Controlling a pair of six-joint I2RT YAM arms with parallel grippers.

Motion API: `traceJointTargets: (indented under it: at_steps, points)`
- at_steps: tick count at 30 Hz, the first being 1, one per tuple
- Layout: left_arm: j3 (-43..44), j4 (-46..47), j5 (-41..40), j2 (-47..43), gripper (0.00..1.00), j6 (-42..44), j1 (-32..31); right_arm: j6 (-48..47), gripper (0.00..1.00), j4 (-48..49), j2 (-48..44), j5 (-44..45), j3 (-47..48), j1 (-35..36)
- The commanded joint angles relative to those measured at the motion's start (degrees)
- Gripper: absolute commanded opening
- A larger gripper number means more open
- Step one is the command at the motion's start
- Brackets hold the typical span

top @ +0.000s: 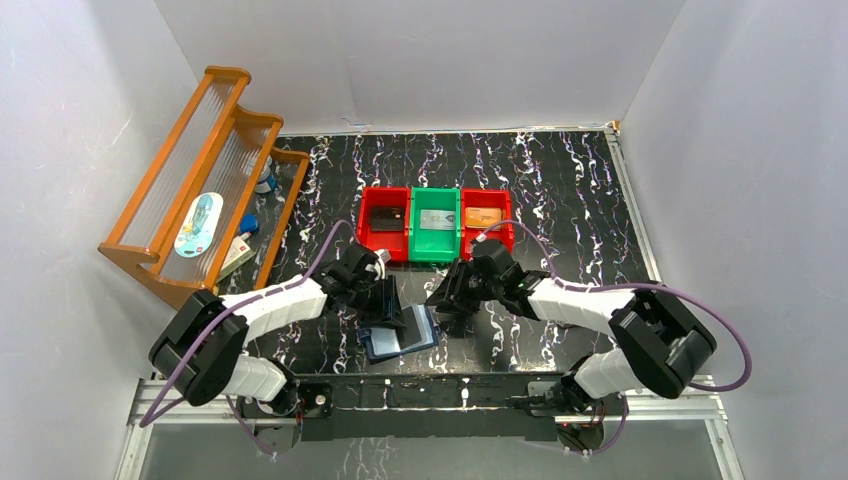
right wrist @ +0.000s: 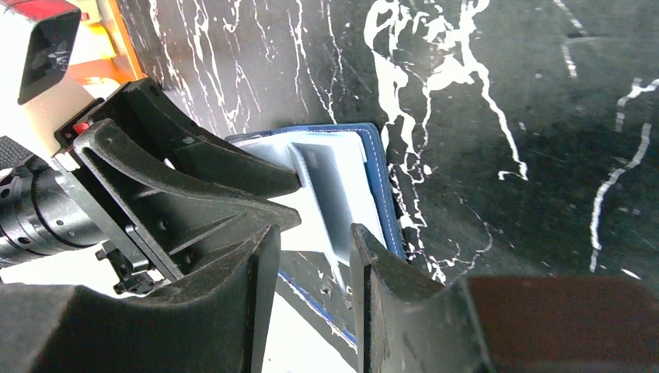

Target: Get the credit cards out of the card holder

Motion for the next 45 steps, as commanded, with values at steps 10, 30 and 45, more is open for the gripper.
traceJointTargets:
  at_steps: [10,30,45]
  points:
    - [-1.54,-2.07,-2.05,-5.48,0.39,-0.9,-0.22,-4.68,0.43,1.4,2.26,-1.12,6.43,3.51]
    - [-5.89,0.17,-1.64,-7.17,0.41,-5.03,-0.22,-5.6,0.41,-1.93,11.56,-3.32,8.74,6.16]
    - [-11.6,6.56,-2.67,-9.86,0.41,-11.39,-0.22,-6.09,0.22,-5.07,14.66,-3.7,9.15,6.35]
